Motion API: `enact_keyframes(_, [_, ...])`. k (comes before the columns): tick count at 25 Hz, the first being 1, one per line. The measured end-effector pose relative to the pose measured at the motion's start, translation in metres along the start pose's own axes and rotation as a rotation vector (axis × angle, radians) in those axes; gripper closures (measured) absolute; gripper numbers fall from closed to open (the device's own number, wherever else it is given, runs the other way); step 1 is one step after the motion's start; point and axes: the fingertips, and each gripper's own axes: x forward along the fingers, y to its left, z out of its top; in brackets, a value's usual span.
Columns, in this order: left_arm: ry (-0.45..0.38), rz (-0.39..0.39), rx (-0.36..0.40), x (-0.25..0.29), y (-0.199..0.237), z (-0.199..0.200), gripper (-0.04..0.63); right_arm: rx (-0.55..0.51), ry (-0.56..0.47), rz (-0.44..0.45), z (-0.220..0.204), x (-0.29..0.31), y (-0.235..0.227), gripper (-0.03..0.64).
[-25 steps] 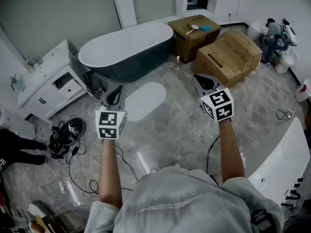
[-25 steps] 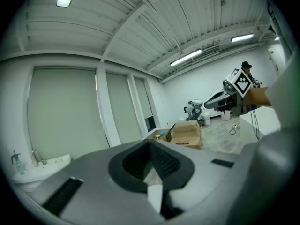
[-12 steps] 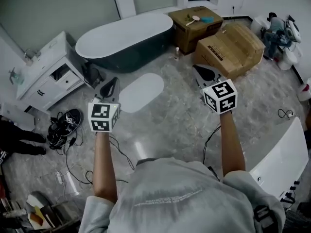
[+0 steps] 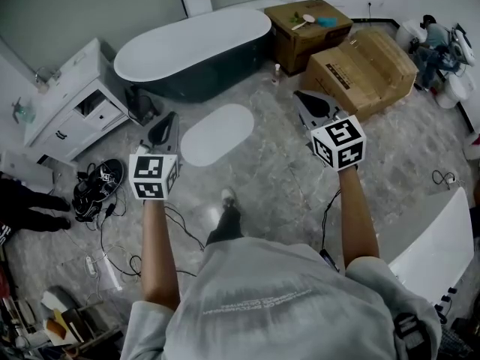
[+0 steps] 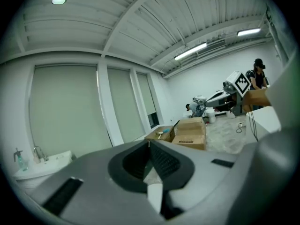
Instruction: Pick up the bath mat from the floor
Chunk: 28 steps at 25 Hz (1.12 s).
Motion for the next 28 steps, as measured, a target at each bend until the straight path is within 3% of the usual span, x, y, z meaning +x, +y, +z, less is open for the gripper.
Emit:
enact_keyframes(8, [0.000, -0.012, 0.001, 0.080, 0.057, -0.022, 0.577, -0.013, 0.052, -0.068, -0.008, 0.082, -0.038, 0.603])
enact_keyframes(11, [-0.018, -0.017, -0.036, 0.120, 0.091, -0.024, 0.577, -0.014, 0.074, -0.079, -0.004, 0.123, -0.057, 0.603])
enact_keyframes(17, [-0.011, -0.066, -0.011, 0.201, 0.143, -0.026, 0.577, -0.027, 0.069, -0.085, 0.020, 0.210, -0.075, 0.603])
enact_keyframes(23, [0.006, -0.098, -0.025, 0.261, 0.176, -0.038, 0.577, -0.038, 0.090, -0.088, 0.025, 0.273, -0.083, 0.603])
enact_keyframes(28, [0.031, -0.119, -0.052, 0.290, 0.187, -0.051, 0.577, 0.022, 0.103, -0.060, 0.020, 0.302, -0.086, 0.603])
